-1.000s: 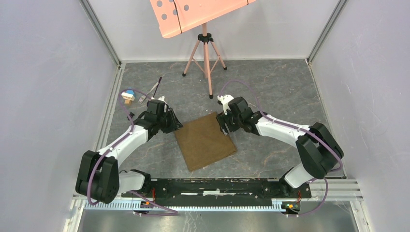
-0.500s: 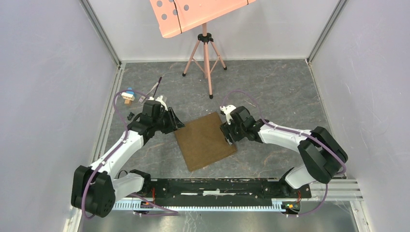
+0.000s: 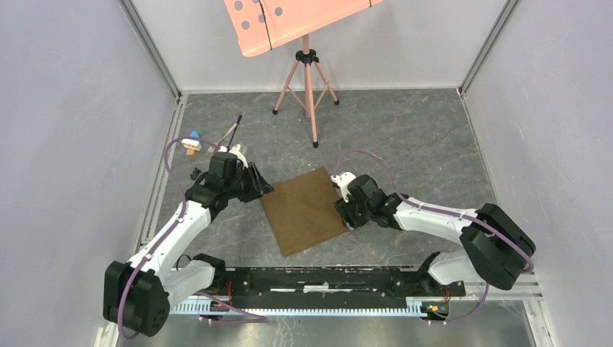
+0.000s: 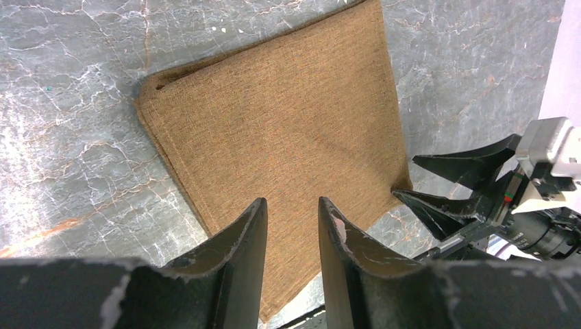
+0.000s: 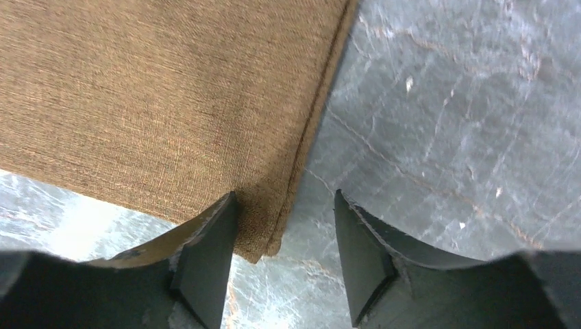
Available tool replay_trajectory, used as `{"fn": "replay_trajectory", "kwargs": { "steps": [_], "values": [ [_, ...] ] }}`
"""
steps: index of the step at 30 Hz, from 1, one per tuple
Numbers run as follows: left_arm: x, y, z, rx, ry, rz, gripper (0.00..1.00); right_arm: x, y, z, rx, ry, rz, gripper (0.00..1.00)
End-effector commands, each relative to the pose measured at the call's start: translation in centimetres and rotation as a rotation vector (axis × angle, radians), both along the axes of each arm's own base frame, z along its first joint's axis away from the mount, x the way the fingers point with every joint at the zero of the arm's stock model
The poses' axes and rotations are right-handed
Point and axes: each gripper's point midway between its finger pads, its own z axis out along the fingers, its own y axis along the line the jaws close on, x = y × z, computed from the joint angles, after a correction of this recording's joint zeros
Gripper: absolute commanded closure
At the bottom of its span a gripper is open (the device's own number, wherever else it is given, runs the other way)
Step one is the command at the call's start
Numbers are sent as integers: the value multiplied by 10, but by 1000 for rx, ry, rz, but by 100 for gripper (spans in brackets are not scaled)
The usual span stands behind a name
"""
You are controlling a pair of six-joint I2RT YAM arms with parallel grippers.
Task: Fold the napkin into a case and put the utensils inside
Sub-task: Pick up the lower triangle-folded napkin from the center of the board.
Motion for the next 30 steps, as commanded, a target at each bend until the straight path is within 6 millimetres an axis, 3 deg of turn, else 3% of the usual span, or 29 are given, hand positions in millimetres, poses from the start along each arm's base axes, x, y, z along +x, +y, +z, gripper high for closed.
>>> {"fn": "replay_trajectory", "kwargs": {
  "steps": [1, 6, 9, 12, 15, 17, 20, 22, 26, 30],
  "values": [
    [-1, 0, 9, -18, -32, -3, 59, 0, -21, -2, -40, -44, -73, 44],
    [0, -2, 15, -33, -43, -7, 59, 6, -54, -12, -172, -83, -187, 56],
    [1, -4, 18, -47, -50, -11, 59, 17, -63, -9, -210, -138, -232, 57],
    [1, -6, 18, -54, -51, -15, 59, 33, -66, 6, -245, -220, -251, 51],
    [0, -6, 18, -57, -49, -20, 59, 48, -64, 36, -290, -286, -248, 40],
    [0, -5, 19, -54, -57, -16, 59, 47, -49, 60, -297, -323, -195, 32],
    [1, -1, 22, -36, -77, -2, 58, 25, -16, 75, -251, -283, -75, 23],
    [3, 5, 20, -11, -90, 21, 58, -4, 17, 71, -172, -166, 34, 18],
    [7, 23, 18, 51, -109, 115, 56, -68, 78, 62, -27, 22, 165, 17],
    [8, 42, 21, 82, -146, 232, 54, -96, 108, 59, -16, 91, 164, 24]
  ]
}}
